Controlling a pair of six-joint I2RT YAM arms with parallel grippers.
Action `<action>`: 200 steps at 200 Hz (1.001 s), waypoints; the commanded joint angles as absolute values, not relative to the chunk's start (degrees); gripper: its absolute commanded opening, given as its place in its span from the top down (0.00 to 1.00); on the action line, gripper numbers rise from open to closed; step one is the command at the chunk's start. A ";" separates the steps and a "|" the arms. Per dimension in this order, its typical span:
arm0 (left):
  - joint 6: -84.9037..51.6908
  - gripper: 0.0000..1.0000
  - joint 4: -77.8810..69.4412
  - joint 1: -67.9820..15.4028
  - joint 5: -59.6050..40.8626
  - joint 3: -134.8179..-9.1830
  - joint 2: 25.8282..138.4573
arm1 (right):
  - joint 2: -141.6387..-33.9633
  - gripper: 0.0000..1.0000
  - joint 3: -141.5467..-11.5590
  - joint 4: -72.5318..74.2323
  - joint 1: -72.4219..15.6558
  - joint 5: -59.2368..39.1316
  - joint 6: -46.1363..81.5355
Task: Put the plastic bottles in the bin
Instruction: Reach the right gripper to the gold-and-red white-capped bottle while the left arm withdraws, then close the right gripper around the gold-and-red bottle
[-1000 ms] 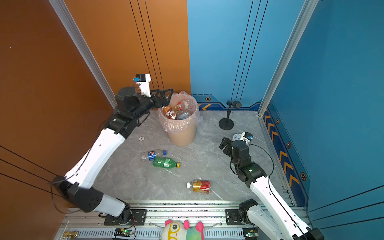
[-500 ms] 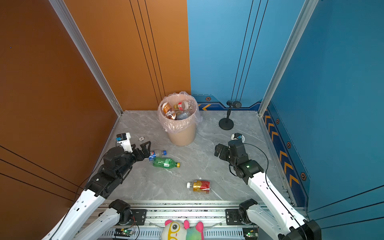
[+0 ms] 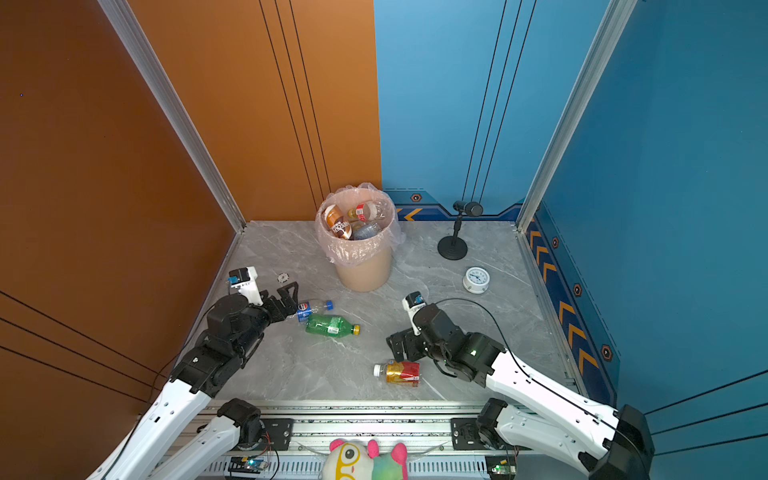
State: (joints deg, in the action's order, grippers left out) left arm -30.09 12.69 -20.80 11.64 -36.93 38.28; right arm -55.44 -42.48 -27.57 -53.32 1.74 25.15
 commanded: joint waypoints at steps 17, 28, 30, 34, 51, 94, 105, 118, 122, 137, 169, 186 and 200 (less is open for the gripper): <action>-30.63 0.02 12.57 -20.11 11.42 -35.95 37.02 | -58.66 0.00 -38.80 -30.19 -62.77 6.98 22.99; -30.61 0.02 12.73 -20.03 11.26 -35.97 36.80 | -58.97 0.00 -38.20 -30.49 -64.70 8.55 23.55; -30.66 0.02 12.74 -19.97 11.25 -35.97 36.78 | -59.04 0.00 -38.00 -30.50 -64.89 8.84 23.66; -30.67 0.02 12.89 -19.90 11.24 -35.88 36.73 | -59.13 0.00 -37.78 -30.58 -65.51 9.41 23.87; -30.90 0.02 12.84 -19.86 11.19 -35.61 36.33 | -59.95 0.00 -37.09 -31.16 -67.32 11.88 24.29; -31.00 0.02 13.61 -19.51 11.03 -35.29 35.37 | -63.78 0.00 -36.86 -31.61 -69.17 13.60 25.21; -31.13 0.02 14.08 -19.40 11.21 -35.24 35.14 | -65.14 0.00 -37.20 -31.61 -69.56 14.08 25.72; -31.21 0.02 14.52 -19.12 11.45 -35.08 34.79 | -67.17 0.00 -38.01 -32.55 -69.78 15.94 26.69; -31.32 0.02 14.50 -19.09 11.38 -34.98 34.68 | -67.85 0.00 -38.25 -32.74 -69.79 16.38 27.00; -31.63 0.02 14.49 -18.81 11.31 -34.80 34.41 | -70.30 0.00 -38.95 -32.93 -69.79 17.40 27.52; -31.47 0.02 14.76 -18.49 11.16 -35.04 33.80 | -76.05 0.00 -41.16 -34.70 -69.76 20.81 29.21; -31.37 0.02 15.30 -18.27 11.23 -34.98 33.41 | -77.85 0.03 -41.96 -34.64 -69.36 22.00 29.67; -31.31 0.02 15.68 -18.04 11.17 -34.98 33.18 | -78.96 0.07 -42.44 -34.59 -68.38 22.42 30.33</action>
State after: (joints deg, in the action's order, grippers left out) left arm -31.35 14.26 -18.87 11.60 -35.66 34.04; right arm -77.41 -40.38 -32.14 -69.34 18.68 27.94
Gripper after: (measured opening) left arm 0.976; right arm 0.960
